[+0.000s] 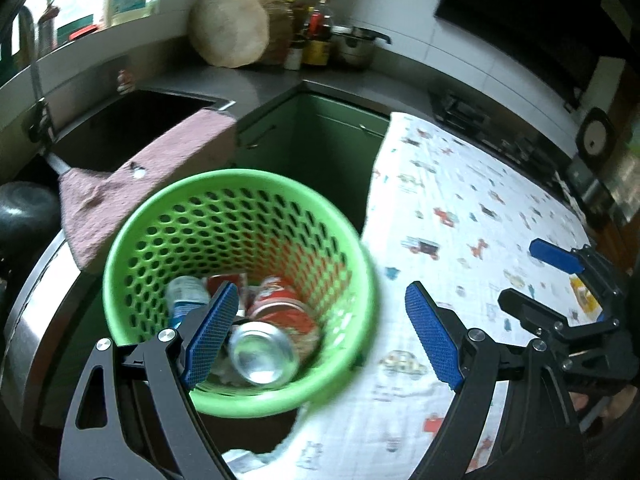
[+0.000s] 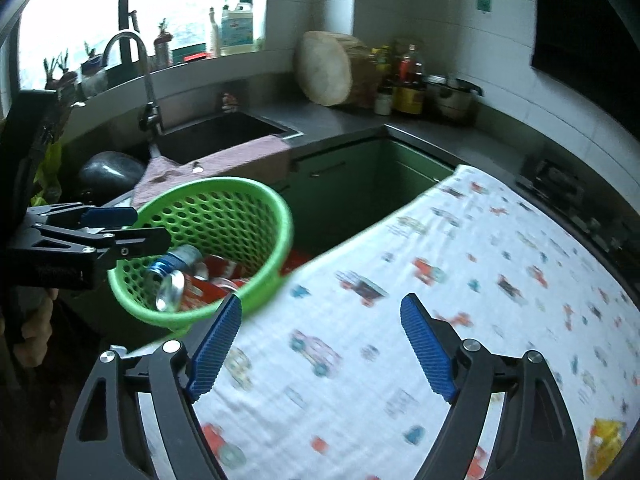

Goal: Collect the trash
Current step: 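Move both tools back over the cloth toward the yellow wrapper and clear cup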

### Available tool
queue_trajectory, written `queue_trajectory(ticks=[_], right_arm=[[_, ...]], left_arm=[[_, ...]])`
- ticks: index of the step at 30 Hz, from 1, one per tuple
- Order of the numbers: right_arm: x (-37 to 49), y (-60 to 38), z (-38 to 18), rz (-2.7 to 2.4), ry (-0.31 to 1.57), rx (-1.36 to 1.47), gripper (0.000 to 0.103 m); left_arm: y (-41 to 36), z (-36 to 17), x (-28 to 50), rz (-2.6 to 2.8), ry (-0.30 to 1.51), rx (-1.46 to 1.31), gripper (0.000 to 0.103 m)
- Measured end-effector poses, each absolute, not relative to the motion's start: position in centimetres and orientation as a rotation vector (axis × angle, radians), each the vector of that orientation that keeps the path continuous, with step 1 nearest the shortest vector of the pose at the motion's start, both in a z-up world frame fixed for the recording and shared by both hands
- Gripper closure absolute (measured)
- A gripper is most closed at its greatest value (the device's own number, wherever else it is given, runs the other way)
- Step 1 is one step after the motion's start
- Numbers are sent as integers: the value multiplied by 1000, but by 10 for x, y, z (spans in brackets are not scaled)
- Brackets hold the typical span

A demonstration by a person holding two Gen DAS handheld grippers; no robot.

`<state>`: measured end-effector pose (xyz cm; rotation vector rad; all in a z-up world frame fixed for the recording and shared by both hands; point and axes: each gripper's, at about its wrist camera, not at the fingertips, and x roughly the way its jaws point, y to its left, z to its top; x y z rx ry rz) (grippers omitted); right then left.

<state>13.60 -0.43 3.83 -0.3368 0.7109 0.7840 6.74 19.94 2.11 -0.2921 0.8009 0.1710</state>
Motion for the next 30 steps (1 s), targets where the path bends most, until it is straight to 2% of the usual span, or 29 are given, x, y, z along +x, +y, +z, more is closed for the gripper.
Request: queue_trajectory(ticks=[30], right_arm=[[122, -266, 40, 387, 747, -274, 18]], left_arm=[[-26, 44, 119, -139, 853, -107, 17]])
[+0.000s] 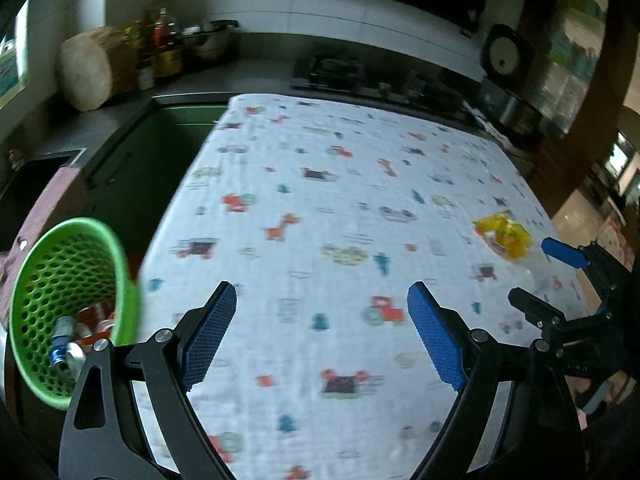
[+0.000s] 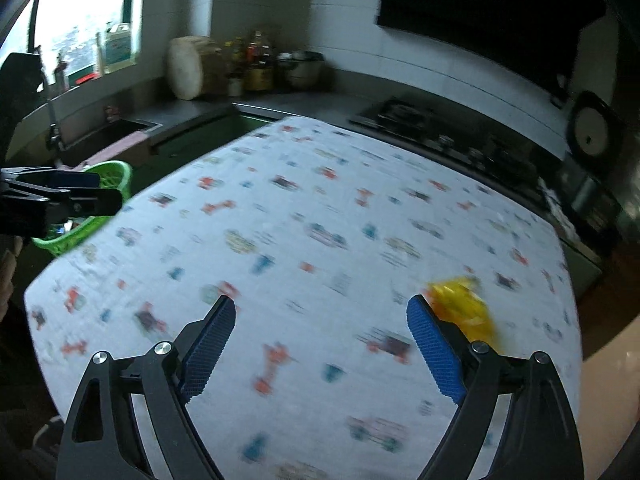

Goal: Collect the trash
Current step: 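Move both tools back over the cloth toward the yellow wrapper and clear cup, then grasp the yellow wrapper with the left tool while the right tool grasps the clear cup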

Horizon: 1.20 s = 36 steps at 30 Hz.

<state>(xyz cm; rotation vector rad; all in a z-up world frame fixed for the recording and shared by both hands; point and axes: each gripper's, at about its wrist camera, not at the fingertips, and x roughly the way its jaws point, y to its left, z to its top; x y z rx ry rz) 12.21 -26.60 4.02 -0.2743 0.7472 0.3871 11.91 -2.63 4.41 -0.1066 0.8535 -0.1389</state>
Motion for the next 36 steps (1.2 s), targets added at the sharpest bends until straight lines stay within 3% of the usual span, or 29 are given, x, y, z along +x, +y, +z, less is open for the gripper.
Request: queue_trajectory(ticks=[16, 36], right_arm=[[140, -391, 6, 296, 838, -179, 16], [152, -430, -32, 337, 904, -106, 16]], left_arm=[[-157, 14, 158, -265, 992, -94, 16], [-260, -17, 214, -339, 1089, -374, 13]])
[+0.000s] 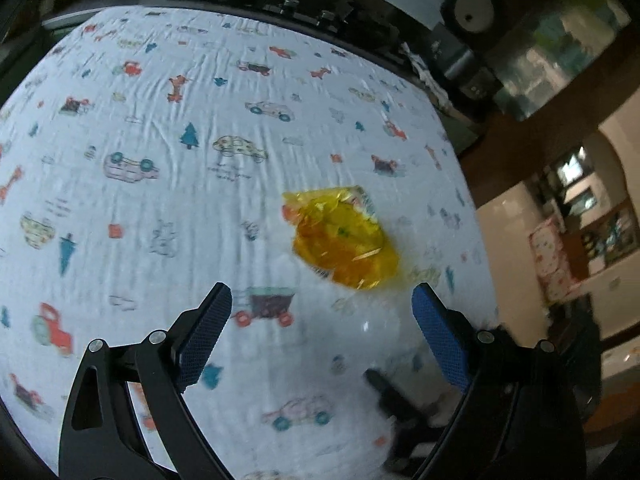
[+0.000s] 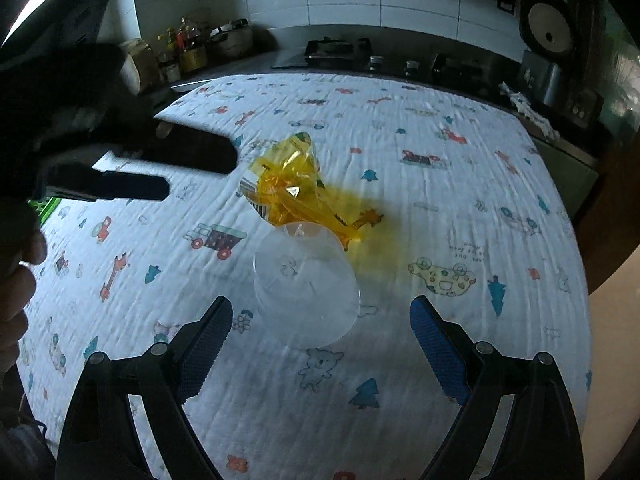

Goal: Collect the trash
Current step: 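Grasp the yellow wrapper with the left tool while the right tool grasps the clear cup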

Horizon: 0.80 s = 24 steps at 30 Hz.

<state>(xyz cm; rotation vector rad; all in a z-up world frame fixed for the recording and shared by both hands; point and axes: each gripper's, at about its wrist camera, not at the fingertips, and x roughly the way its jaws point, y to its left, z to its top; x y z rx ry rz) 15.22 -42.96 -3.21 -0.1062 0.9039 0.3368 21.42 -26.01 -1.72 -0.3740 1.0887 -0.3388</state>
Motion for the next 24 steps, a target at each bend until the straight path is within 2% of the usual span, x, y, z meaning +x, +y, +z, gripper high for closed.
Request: queue_trajectory(ticks=[10, 15, 17, 18, 23, 24], right_arm=[[159, -436, -39, 336, 912, -91, 16], [164, -440, -40, 352, 914, -71, 16], [165, -438, -42, 360, 922, -81, 16], [165, -436, -42, 360, 925, -86, 16], [168, -432, -46, 360, 942, -101, 16], [168, -432, -47, 359, 944, -104, 17]], left_arm=[[-278, -45, 239, -323, 1120, -526, 12], [-286, -53, 249, -274, 1128, -504, 14], [-288, -53, 250, -273, 1117, -487, 19], [-290, -54, 252, -277, 1116, -474, 26], [-293, -54, 258, -301, 1103, -464, 41], [-294, -53, 259, -307, 1099, -459, 48]])
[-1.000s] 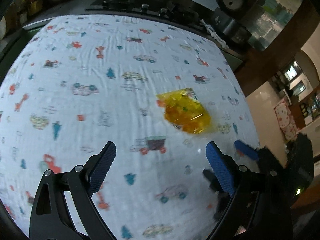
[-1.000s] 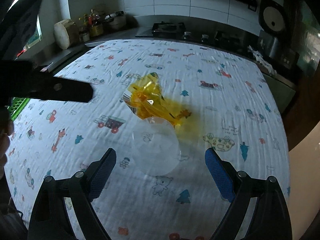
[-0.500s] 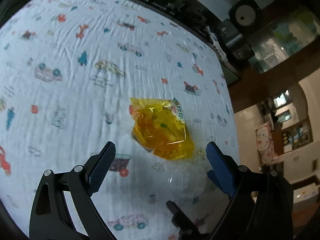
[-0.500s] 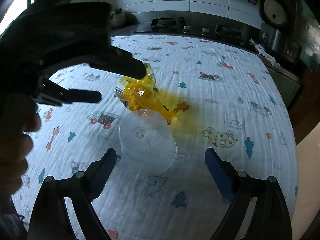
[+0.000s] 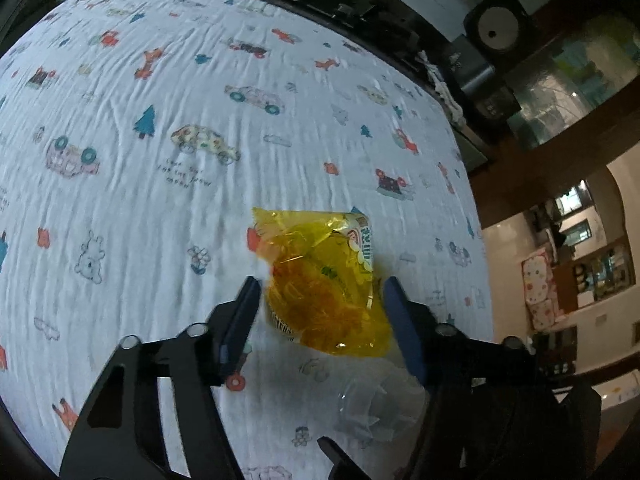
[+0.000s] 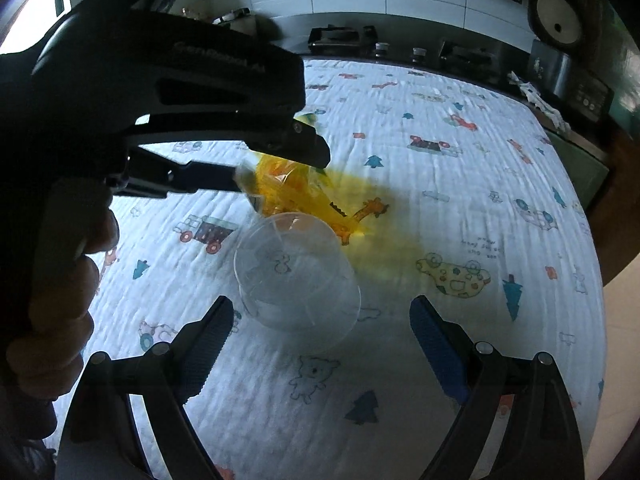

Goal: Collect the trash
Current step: 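Grasp the yellow wrapper with the left tool while the right tool grasps the clear cup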

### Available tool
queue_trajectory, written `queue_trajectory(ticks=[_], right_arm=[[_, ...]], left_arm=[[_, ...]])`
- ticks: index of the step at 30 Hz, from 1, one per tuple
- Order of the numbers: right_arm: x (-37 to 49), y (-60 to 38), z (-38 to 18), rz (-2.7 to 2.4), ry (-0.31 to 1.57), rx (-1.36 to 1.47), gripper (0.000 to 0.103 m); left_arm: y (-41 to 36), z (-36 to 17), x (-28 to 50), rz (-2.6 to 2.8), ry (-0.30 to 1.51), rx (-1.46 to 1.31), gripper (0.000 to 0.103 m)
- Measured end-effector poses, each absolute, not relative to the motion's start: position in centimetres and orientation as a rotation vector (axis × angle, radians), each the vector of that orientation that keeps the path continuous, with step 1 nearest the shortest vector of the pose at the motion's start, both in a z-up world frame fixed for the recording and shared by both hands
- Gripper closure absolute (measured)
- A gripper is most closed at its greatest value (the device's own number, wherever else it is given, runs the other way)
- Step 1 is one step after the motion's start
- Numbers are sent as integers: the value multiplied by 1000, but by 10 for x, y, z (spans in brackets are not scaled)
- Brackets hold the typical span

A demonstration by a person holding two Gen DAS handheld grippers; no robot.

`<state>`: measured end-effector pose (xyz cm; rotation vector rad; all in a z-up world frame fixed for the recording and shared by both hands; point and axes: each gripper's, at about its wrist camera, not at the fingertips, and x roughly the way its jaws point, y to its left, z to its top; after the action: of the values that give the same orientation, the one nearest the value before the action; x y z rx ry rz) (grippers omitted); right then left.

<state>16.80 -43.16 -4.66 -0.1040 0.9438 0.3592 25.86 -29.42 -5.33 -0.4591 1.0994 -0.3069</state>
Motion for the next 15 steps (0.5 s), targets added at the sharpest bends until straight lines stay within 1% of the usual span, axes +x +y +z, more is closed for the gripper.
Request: queue_trajectory(ticks=[1, 2, 4, 5, 7, 8, 10, 11, 12, 15], right_arm=[[169, -431, -47, 358, 945, -107, 18], [169, -431, -47, 359, 947, -108, 19], [170, -430, -47, 361, 949, -108, 20], [170, -430, -46, 363, 949, -107, 21], [171, -428, -46, 366, 952, -105, 28], [172, -428, -46, 370, 955, -103, 29], [173, -425, -47, 374, 962, -100, 37], [173, -425, -47, 376, 963, -93, 39], [173, -424, -47, 378, 963, -89, 43], [172, -421, -45, 378, 959, -91, 44]], left_arm=[[-295, -53, 260, -319, 1099, -460, 56], [-296, -53, 262, -326, 1101, -463, 59], [-294, -55, 264, -339, 1110, -476, 72], [-292, -56, 263, -342, 1113, -483, 74], [-289, -58, 263, -345, 1118, -487, 83], [-287, -58, 262, -345, 1118, -487, 84], [-281, -57, 260, -341, 1113, -489, 88], [-279, -57, 258, -339, 1111, -488, 88], [-277, -56, 257, -336, 1108, -485, 90], [-268, -53, 254, -330, 1108, -486, 91]])
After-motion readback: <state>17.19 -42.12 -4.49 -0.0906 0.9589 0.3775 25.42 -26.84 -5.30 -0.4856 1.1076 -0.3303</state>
